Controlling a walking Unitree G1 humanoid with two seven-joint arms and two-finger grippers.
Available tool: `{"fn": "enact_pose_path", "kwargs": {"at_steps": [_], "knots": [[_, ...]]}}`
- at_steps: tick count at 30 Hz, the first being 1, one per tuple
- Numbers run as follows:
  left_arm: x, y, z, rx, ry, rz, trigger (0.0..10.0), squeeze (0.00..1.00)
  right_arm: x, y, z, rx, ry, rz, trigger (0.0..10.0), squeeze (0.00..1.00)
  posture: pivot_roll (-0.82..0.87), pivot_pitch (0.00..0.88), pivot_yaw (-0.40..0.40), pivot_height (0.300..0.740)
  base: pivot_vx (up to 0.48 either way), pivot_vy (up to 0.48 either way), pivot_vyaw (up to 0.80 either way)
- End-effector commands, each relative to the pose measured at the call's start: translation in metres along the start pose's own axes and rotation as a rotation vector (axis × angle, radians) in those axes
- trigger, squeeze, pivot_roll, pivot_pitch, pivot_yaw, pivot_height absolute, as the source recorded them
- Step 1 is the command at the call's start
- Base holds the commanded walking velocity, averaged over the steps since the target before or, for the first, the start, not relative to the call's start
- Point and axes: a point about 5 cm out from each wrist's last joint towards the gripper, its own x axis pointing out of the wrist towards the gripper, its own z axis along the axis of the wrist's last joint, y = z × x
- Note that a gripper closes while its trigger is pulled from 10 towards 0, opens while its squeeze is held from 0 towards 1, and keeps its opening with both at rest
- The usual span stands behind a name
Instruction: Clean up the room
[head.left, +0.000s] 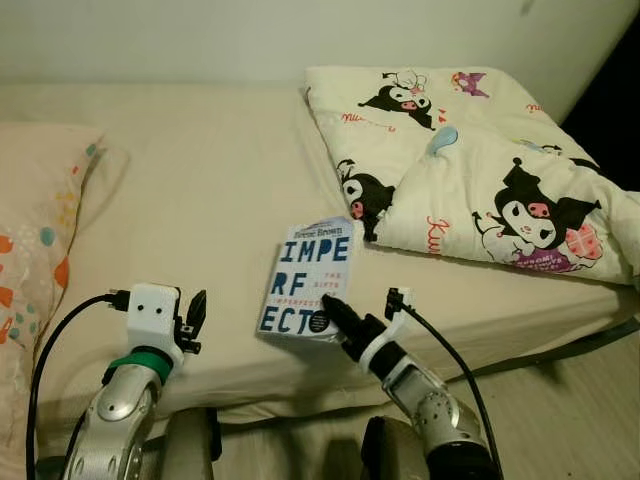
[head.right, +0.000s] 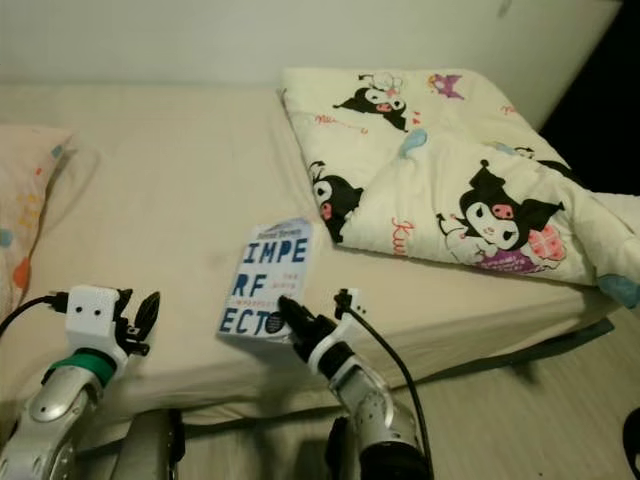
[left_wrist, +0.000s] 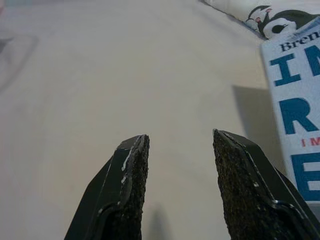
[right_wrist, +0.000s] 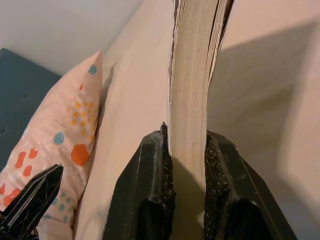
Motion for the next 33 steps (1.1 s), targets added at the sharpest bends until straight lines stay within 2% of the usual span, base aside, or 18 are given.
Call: {"fn": "enact_pose_path", "kwargs": {"at_steps": [1,15,33], "knots": [[0.003,-0.003,-0.002,0.006,0.009,-0.011,10.0,0.00,0.001,0.004,0.004,-0.014,-0.024,0.010,10.0,0.00,0.17,0.000,-0.043,0.580,0.000,0.000,0.00],[0.003,-0.014,-0.003,0.042,0.011,-0.035,10.0,0.00,-0.002,0.000,0.005,-0.016,-0.038,-0.031,10.0,0.00,0.16,0.031,-0.052,0.625,0.000,0.000,0.00],[-0.005,-0.009,-0.010,0.034,0.039,0.019,10.0,0.00,-0.002,-0.002,0.004,-0.012,-0.032,-0.049,10.0,0.00,0.16,0.012,-0.061,0.670,0.000,0.000,0.00]]}}
